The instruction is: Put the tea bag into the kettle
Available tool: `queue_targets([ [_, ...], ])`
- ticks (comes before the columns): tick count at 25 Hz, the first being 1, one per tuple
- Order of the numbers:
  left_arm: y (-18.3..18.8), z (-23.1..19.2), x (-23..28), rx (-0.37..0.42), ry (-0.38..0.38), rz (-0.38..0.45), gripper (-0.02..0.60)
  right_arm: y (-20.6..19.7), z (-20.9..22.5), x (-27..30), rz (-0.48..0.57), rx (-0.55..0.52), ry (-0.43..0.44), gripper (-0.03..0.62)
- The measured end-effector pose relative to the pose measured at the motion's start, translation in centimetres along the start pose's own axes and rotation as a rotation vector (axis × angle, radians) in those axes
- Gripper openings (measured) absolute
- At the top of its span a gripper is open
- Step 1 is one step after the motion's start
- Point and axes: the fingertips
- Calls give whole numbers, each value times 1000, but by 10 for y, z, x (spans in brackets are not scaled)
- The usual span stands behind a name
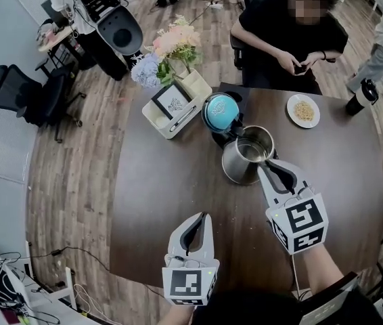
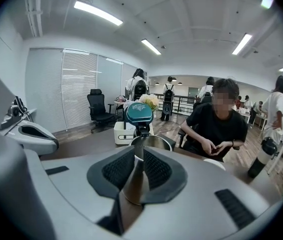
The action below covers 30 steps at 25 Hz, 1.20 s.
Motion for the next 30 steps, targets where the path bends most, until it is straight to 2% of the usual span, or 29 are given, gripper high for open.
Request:
queue_targets([
  [4,20,17,-8,52,-27,40,5,9,2,-37,44,-4,-14,51],
  [7,35,35,-16,80,-45,76,5,17,8,-72,103,14,-31,18],
  [14,61,97,-32,137,-76,123,5,21,31,-159,204,42,-46,8],
  [22,106,175,-45,167,-28,171,5,14,73,-249,256,41,-38,8],
  [30,132,244,-48,196,17,199,5,-5,115,-300,290,69,21,8],
])
Point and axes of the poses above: the fingertips, and each gripper's own axes: x forward along the fingers, z to its right, y out of its top, and after that the axes turned 15 degrees about x, right-handed
